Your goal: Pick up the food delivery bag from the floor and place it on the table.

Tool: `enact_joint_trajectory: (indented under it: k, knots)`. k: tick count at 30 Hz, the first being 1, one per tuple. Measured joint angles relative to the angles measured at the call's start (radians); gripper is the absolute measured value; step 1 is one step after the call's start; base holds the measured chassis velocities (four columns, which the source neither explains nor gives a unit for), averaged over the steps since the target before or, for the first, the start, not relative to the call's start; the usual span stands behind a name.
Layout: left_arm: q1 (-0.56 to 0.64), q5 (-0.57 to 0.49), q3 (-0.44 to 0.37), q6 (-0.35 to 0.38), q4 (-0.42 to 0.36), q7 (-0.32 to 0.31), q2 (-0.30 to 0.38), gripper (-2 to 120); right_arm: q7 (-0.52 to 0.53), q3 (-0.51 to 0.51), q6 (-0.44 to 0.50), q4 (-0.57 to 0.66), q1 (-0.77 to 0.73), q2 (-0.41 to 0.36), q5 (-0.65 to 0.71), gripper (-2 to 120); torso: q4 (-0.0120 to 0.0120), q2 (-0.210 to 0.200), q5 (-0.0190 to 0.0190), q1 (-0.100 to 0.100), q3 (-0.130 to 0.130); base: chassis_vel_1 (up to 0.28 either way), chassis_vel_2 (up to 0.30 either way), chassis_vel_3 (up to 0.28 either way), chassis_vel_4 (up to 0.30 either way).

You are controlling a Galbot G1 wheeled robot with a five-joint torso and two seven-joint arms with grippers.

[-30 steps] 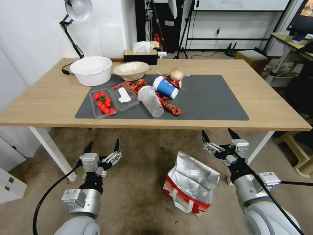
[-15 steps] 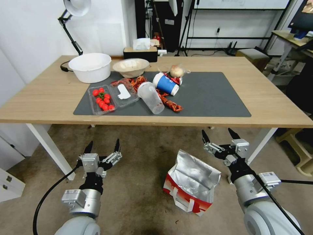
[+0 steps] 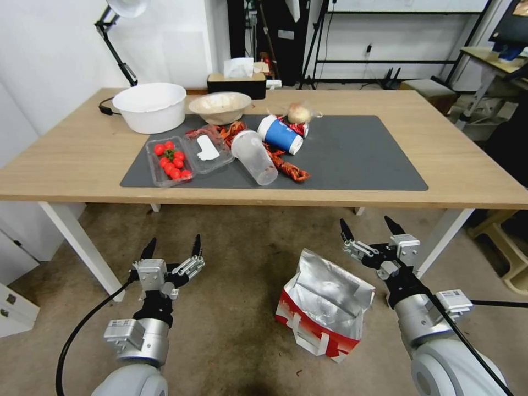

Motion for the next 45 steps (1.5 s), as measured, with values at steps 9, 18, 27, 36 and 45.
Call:
enact_joint_trajectory:
  k: [9,18,27,36,45]
  knots:
    - [-0.003,-0.001,-0.008,-0.006,0.008,0.006,0.0,99,-0.002,0.0,0.002,-0.003,0.001,0.0,0.0,100,0.0,-0.034,0.0,-0.014,-0.02,0.0,0.0,0.0,0.0]
    - [-0.01,-0.007,-0.021,-0.012,0.022,0.016,0.0,99,-0.002,-0.001,0.002,-0.007,0.005,-0.002,0.001,100,0.0,-0.076,0.0,-0.03,-0.046,0.0,0.0,0.0,0.0]
    - [-0.027,-0.032,-0.05,-0.019,0.048,0.038,0.0,99,-0.005,-0.003,0.005,-0.012,0.01,-0.003,0.001,100,0.0,-0.138,-0.0001,-0.054,-0.084,0.0,0.0,0.0,0.0]
    - [-0.031,-0.035,-0.05,-0.021,0.051,0.042,0.0,99,-0.006,-0.003,0.005,-0.009,0.009,-0.003,0.001,100,0.0,-0.186,-0.0001,-0.072,-0.114,0.0,0.0,0.0,0.0]
    - [-0.03,-0.035,-0.05,-0.025,0.051,0.043,0.0,99,-0.007,-0.003,0.005,-0.008,0.007,-0.004,0.001,100,0.0,-0.224,-0.0001,-0.086,-0.138,0.0,0.0,0.0,0.0]
